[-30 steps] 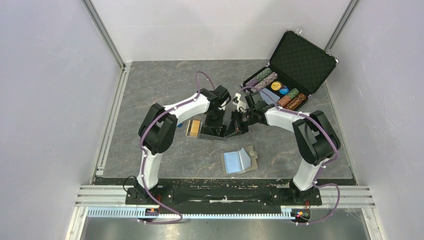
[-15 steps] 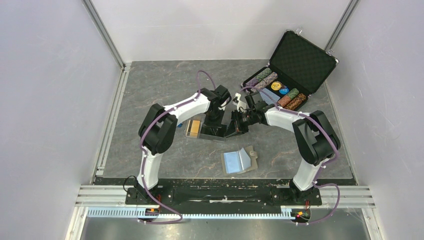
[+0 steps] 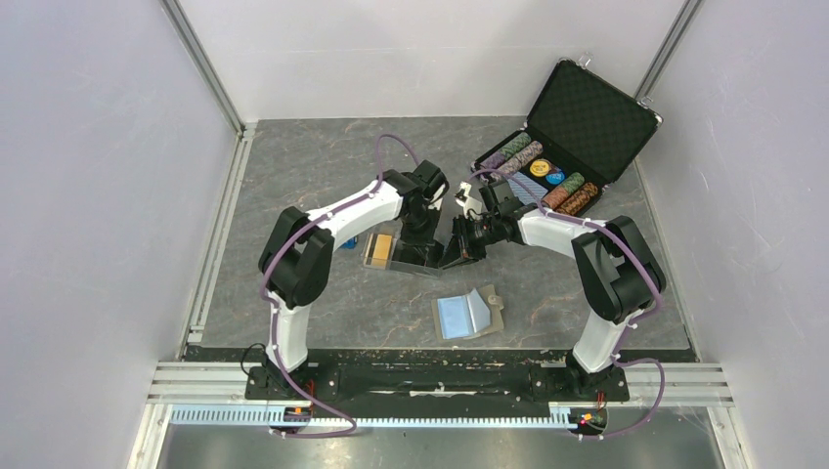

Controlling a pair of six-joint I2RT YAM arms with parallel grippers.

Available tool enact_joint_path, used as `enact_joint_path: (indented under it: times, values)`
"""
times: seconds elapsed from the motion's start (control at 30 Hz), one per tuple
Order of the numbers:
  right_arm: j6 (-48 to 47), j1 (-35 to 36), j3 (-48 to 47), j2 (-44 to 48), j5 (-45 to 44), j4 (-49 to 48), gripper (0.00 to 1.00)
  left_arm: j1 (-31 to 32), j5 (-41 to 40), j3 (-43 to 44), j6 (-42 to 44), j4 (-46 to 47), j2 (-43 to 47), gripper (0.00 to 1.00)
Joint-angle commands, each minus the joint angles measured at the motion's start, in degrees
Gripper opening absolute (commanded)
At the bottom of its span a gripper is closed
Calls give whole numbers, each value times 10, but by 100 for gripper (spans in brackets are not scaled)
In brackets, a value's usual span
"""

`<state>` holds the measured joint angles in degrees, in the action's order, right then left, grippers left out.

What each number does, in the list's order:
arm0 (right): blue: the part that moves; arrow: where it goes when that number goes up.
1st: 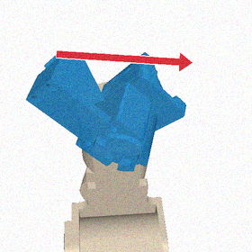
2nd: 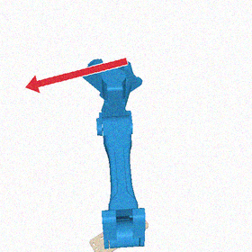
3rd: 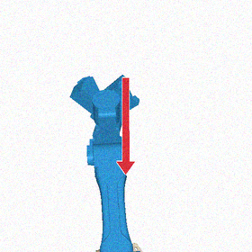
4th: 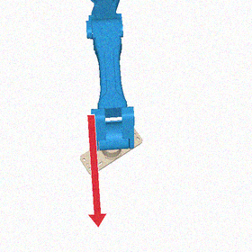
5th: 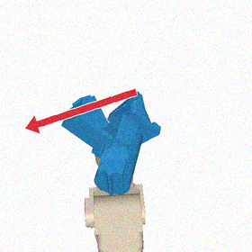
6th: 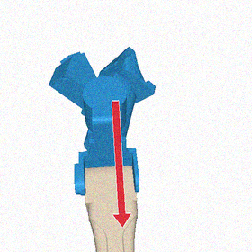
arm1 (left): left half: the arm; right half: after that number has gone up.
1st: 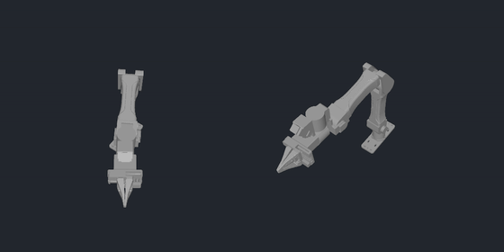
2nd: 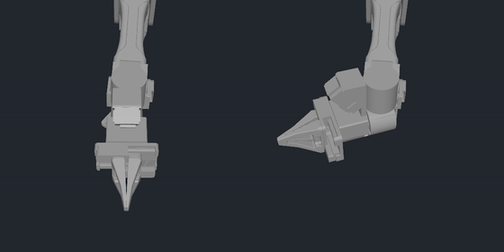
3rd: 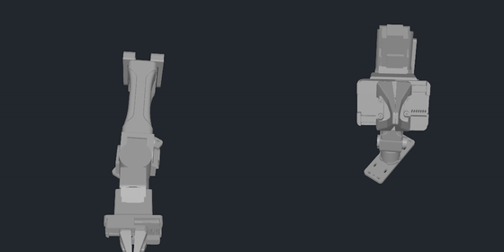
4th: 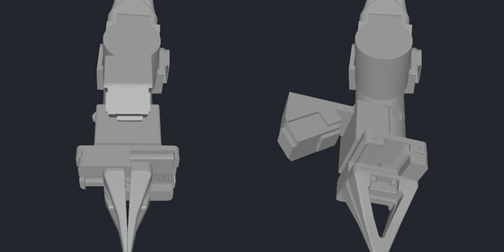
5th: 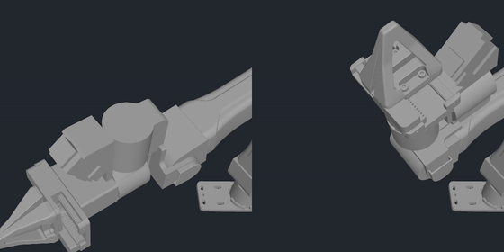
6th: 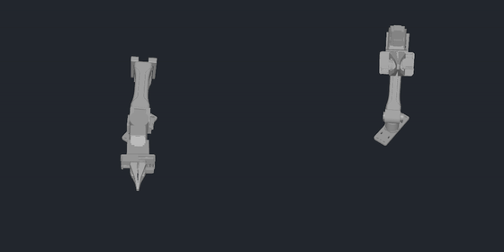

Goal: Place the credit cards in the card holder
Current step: Pick up the credit card from the storage box.

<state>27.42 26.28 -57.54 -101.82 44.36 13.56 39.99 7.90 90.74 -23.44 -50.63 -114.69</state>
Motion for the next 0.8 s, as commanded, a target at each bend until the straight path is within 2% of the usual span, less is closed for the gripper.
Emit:
enact_joint_path:
  times: [0.0, 0.1, 0.23, 0.33, 0.47, 0.67, 0.7, 0.77]
  values:
    - [-13, 6, 8, 13, 6, -5, 15, -2, 52, -10, -29, 54, 13, 7]
    - [-14, 7, 7, 11, 6, -6, 15, -3, 41, -8, -26, 42, 6, 20]
    - [-13, 6, 7, 11, 6, -5, 15, -3, 4, -2, -15, 13, -2, 46]
    - [-13, 6, 6, 10, 6, -5, 15, -3, -20, -3, -12, 6, 4, 56]
    - [-12, 7, 5, 9, 6, -5, 15, -3, -44, 2, -11, -1, 7, 57]
    - [-13, 6, 6, 8, 7, -5, 15, -3, -41, 12, -1, -8, -21, 45]
    - [-13, 6, 6, 8, 7, -5, 15, -3, -44, 12, 0, -8, -26, 46]
    - [-13, 6, 6, 7, 8, -5, 15, -3, -56, 14, 1, -16, -37, 55]
